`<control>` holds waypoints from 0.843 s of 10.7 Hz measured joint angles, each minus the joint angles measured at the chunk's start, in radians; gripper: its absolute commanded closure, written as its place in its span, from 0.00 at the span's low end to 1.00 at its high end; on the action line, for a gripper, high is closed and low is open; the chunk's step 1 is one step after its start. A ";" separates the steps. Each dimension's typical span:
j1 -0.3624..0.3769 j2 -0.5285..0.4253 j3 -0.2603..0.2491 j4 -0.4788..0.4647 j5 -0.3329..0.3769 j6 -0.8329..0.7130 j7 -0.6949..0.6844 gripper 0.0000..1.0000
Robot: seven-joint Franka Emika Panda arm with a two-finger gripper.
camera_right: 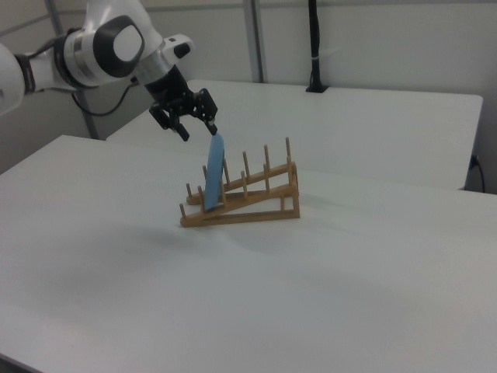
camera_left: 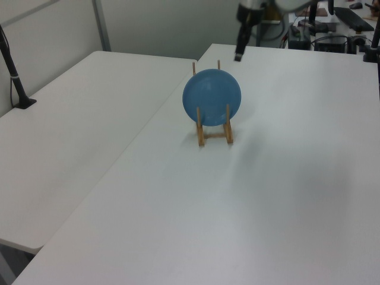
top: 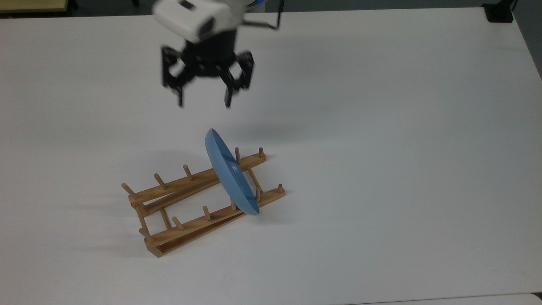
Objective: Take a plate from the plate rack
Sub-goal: 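Lower the gripper and close it on the blue plate's rim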
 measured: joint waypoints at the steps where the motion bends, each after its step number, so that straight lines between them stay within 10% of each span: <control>1: 0.039 0.048 -0.019 0.023 -0.035 0.045 0.012 0.25; 9: 0.125 0.187 -0.082 0.080 -0.262 0.145 0.093 0.85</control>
